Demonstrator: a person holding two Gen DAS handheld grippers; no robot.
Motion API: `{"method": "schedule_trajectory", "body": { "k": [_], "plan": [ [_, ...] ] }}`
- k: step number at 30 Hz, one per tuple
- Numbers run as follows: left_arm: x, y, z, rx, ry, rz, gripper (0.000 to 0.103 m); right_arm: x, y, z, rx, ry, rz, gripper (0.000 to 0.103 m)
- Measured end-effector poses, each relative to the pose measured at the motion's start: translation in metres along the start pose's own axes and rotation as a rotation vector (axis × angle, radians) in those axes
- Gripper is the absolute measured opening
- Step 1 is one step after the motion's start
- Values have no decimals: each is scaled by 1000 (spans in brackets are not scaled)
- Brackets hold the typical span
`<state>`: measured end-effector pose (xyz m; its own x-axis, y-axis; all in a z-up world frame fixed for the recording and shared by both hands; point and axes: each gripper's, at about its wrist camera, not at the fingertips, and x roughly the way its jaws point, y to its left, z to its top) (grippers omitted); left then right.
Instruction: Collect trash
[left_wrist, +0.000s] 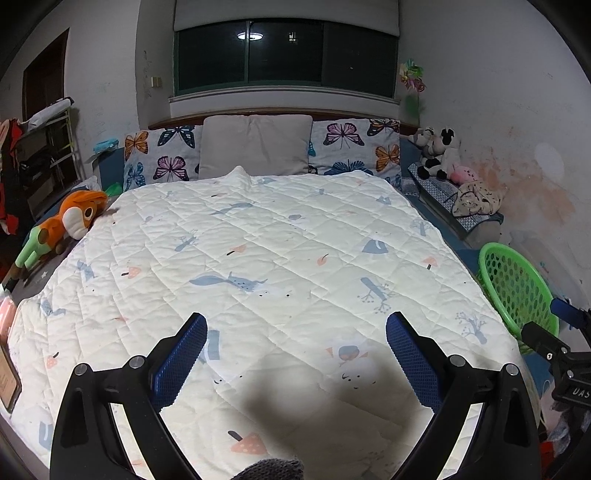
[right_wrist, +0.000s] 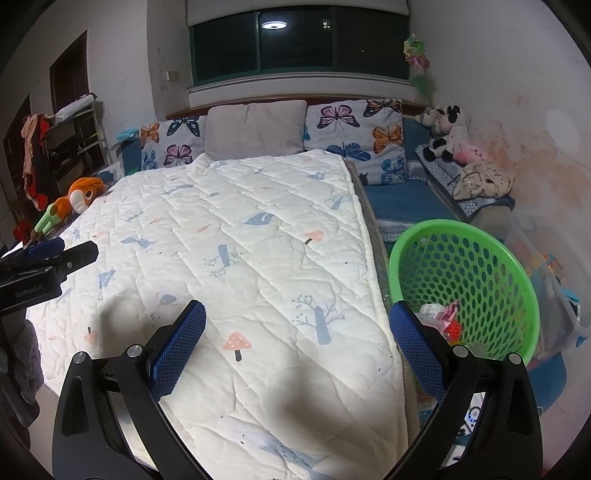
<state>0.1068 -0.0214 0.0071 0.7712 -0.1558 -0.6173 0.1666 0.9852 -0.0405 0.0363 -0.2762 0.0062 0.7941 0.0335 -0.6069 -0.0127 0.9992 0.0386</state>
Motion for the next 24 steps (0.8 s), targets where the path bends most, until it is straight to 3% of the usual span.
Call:
{"method": "schedule_trajectory", "body": {
  "k": [24],
  "plan": [
    [-2,12,-9,-4,4,26,94,2,5,3,-6,-3,12,99]
  ]
}}
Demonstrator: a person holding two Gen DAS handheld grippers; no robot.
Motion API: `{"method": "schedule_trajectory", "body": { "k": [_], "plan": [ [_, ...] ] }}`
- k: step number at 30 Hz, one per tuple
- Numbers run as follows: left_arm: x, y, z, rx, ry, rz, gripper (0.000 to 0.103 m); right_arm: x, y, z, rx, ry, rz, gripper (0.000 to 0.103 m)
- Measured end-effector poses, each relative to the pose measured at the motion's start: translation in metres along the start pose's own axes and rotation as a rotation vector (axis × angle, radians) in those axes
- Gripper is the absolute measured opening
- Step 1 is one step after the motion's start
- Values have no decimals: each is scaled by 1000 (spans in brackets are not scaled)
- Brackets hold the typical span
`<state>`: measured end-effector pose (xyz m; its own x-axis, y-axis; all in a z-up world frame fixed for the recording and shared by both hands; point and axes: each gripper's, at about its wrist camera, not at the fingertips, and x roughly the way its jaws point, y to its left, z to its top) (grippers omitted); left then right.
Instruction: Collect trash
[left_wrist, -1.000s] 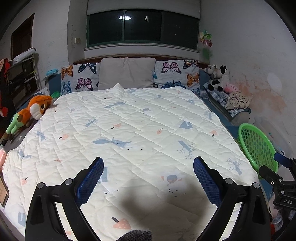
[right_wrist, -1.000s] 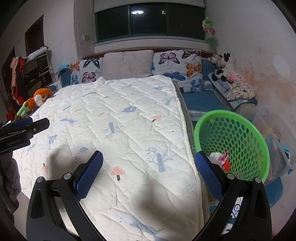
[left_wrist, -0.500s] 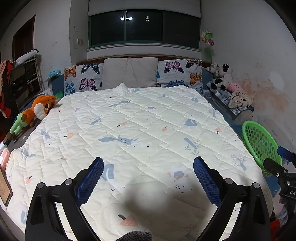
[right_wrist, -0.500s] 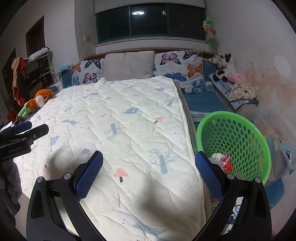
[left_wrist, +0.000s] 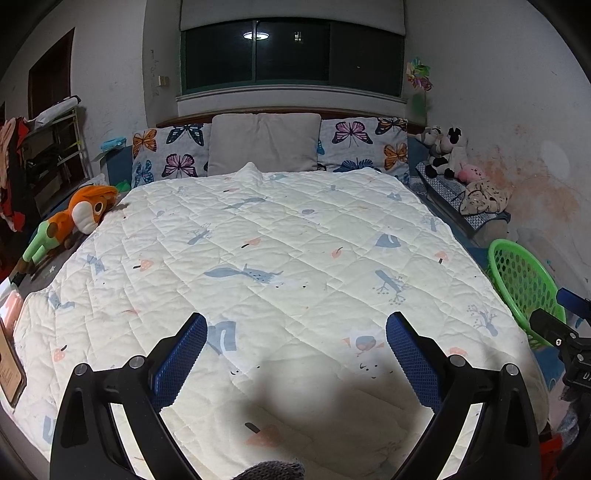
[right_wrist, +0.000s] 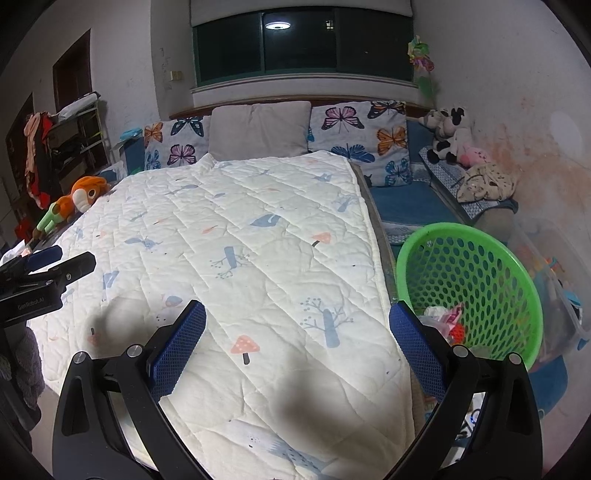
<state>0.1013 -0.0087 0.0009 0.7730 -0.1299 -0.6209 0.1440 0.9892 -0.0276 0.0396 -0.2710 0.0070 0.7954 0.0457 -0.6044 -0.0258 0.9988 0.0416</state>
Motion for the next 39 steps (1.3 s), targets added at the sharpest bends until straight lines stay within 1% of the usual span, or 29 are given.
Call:
{"method": "schedule_trajectory", "body": {
  "k": [39],
  "plan": [
    [1,5,-4,-6,9,7,94,4,6,-3,-5,8,12,99]
  ]
}}
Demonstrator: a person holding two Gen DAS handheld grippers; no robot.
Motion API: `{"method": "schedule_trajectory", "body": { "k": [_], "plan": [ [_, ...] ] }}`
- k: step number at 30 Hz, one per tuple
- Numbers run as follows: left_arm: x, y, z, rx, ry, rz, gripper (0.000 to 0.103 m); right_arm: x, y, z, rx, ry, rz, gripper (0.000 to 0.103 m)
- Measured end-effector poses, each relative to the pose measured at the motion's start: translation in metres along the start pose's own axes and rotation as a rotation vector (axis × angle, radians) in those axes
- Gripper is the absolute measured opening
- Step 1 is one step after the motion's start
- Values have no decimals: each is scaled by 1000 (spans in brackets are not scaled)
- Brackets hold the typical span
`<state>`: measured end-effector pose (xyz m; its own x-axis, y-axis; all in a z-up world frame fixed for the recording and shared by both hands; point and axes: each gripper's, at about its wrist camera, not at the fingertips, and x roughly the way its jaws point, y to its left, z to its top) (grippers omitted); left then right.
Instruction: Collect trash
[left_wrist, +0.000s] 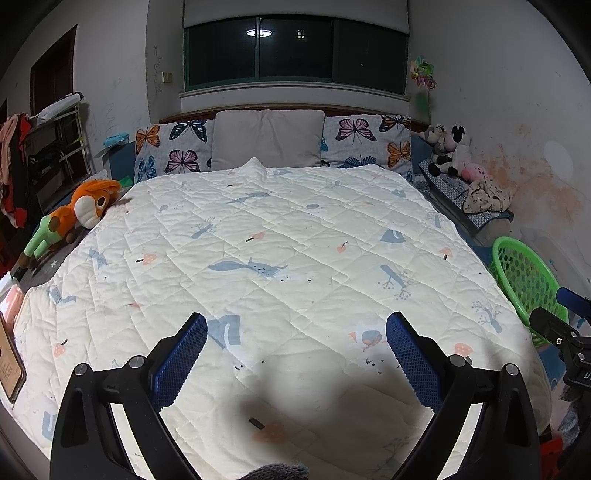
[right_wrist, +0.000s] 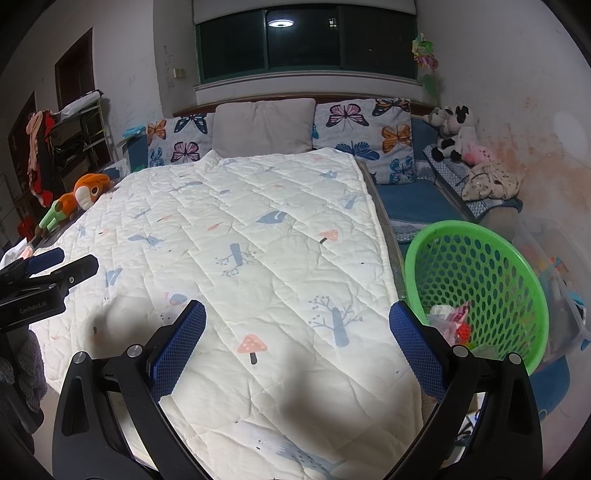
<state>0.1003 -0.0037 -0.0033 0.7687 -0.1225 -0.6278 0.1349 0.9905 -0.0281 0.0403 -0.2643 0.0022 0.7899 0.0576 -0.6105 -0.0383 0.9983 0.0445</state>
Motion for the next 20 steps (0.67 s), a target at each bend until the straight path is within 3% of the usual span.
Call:
{"method": "schedule_trajectory", "body": {
  "k": [20],
  "plan": [
    [3,4,-2,-5,8,11,94,1,1,-1,1,3,13,99]
  ]
}}
